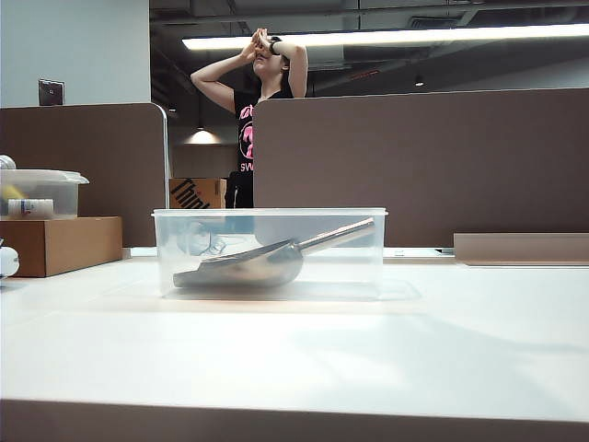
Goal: Pick up the metal ice scoop from the table and place it inside the transparent plastic box.
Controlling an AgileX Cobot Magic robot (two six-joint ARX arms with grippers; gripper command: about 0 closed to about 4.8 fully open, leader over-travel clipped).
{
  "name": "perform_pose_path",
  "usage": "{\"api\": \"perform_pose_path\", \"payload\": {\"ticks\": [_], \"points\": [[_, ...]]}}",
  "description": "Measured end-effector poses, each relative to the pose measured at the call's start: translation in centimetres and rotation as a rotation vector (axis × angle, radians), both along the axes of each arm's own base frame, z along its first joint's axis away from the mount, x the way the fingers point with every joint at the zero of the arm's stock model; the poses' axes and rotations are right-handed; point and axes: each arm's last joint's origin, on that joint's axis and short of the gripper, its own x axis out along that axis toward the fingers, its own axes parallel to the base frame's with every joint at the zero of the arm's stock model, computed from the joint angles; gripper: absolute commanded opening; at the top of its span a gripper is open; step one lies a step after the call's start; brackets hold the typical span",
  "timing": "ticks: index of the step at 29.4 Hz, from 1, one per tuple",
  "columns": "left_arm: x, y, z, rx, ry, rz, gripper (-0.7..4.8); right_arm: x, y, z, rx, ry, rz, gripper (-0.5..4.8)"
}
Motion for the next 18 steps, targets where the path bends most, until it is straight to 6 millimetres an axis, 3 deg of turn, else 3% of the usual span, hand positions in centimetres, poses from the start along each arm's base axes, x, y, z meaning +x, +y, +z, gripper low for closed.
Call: {"api": "perform_pose_path", "payload": {"ticks": [9,13,18], "points": [[0.0,0.0,0.0,0.000,0.002,0.000,0.21,-4.4,-0.5,-10.1,0.042,-0.015,0.005,0.95],[0.0,0.0,0.0,0.000,0.002,-0.001,0.21,-5.0,-0.6,-12.5,0.045,-0.046,0.020,0.94],[0.0,0.0,0.0,0.000,0.004,0.000,0.21,-4.6,-0.6,-14.9,0.045,0.041,0.022,0.94]]}}
